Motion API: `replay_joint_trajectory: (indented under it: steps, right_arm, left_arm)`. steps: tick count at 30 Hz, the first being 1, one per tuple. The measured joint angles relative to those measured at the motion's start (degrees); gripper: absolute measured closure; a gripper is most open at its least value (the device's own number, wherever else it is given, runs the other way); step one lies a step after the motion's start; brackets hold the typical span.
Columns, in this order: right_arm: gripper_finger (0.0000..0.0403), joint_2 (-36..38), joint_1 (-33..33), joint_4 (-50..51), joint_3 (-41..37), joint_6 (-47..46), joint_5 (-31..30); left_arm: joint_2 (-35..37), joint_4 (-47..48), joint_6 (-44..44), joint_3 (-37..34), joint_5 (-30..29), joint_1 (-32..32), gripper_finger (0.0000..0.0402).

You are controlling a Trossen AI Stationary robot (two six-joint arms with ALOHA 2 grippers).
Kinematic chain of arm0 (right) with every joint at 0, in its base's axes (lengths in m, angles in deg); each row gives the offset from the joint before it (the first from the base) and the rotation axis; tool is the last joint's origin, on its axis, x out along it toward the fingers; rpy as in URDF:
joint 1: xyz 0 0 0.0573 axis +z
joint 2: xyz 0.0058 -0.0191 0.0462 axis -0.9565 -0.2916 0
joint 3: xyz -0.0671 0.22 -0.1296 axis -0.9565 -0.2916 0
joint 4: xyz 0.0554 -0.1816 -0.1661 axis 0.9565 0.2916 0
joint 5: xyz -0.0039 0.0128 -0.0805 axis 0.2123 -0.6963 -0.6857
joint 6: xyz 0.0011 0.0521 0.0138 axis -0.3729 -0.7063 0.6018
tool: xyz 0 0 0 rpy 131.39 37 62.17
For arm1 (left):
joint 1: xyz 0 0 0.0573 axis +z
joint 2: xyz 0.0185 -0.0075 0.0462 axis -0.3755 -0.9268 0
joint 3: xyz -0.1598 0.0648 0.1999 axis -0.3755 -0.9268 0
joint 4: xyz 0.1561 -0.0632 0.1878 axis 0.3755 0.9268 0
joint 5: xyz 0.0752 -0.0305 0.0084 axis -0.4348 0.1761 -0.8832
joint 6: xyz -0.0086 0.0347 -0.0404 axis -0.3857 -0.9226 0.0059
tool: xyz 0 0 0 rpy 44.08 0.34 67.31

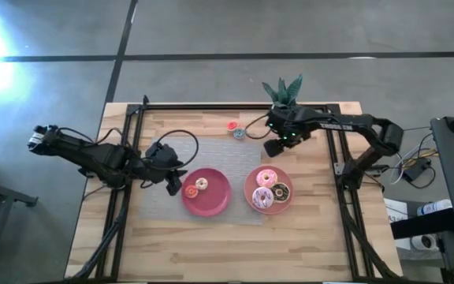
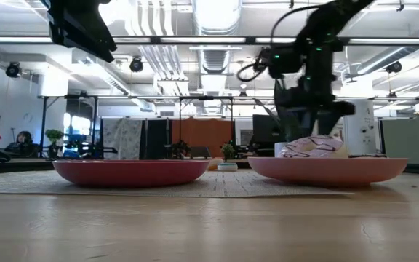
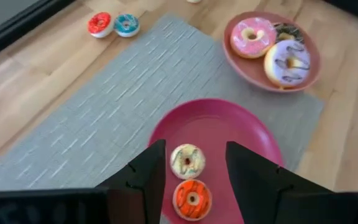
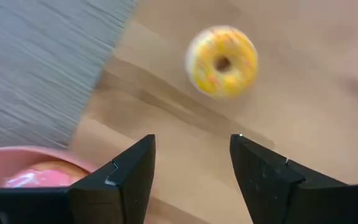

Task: Pick & Place donuts
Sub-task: Put the small yellow donut on the pink plate

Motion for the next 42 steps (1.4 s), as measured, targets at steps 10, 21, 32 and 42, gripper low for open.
replay_joint_trajectory:
  steps: [10, 21, 32, 42]
  right_arm:
    - [0.0218, 13.7, -7.5, -24.0, -17.9, -17.5, 5.7]
    - [0.022, 7.5, -8.1, -24.7, -18.9, -18.4, -1.0]
    - [0.022, 5.9, -8.8, -25.8, -19.1, -12.8, -1.4]
    - [0.0223, -1.2, -8.9, -31.9, -18.1, -11.8, -0.2]
  left_arm:
    - [0.3, 2.7, -3.8, -0.1, -3.1, 1.2, 0.0261]
    - [2.8, 3.7, -10.7, -0.1, -0.9, 9.1, 0.0261]
    - [2.8, 3.0, -11.3, -0.1, -0.9, 14.0, 0.0262]
    - [2.8, 3.0, -11.8, -0.1, 0.0, 19.1, 0.0262]
